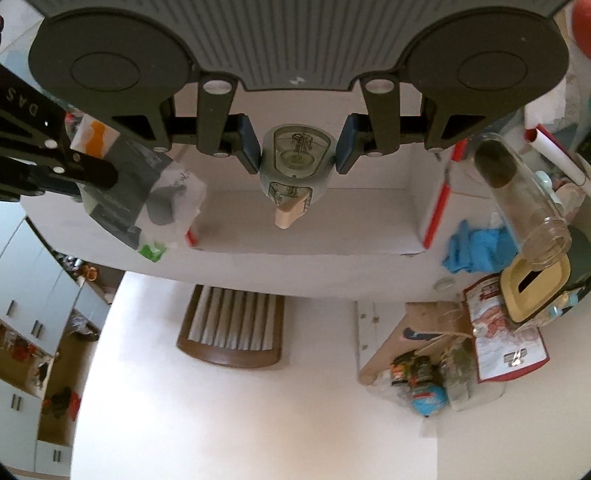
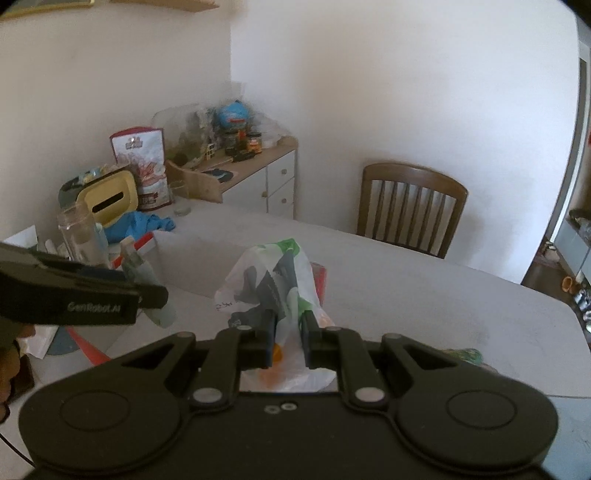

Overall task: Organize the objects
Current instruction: 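Carry the bag with the right tool while the left tool carries the dispenser into the box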

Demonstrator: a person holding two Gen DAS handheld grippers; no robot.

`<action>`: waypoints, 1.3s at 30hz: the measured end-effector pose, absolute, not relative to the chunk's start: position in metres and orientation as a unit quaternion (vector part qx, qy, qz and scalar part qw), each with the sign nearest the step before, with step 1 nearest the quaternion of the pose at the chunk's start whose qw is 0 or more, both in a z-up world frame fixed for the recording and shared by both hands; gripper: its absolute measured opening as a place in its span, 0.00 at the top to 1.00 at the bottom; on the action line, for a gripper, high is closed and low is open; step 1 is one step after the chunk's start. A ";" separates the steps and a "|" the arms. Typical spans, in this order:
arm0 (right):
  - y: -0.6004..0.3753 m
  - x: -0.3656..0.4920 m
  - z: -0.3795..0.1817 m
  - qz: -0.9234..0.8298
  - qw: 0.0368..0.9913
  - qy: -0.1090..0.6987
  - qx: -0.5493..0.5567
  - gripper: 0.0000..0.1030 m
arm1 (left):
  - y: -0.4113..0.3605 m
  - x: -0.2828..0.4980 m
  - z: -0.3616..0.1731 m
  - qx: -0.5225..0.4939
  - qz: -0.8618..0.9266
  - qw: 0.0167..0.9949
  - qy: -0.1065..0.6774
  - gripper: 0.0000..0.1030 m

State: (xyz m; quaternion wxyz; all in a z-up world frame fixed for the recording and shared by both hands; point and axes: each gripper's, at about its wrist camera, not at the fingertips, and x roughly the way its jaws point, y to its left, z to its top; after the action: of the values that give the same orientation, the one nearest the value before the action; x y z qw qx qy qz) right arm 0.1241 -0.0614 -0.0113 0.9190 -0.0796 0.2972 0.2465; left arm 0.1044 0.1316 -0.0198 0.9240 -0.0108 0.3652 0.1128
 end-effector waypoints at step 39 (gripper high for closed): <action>0.044 0.175 -0.106 0.239 0.855 0.435 -0.153 0.76 | 0.203 0.196 -0.096 0.016 0.121 0.863 0.490 0.51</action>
State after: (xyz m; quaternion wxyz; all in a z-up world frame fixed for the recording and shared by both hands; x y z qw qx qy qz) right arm 0.1745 0.0435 -0.1063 0.8546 -0.1528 0.4347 0.2394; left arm 0.1960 0.2032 -0.0964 0.8629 0.0157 0.4903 0.1213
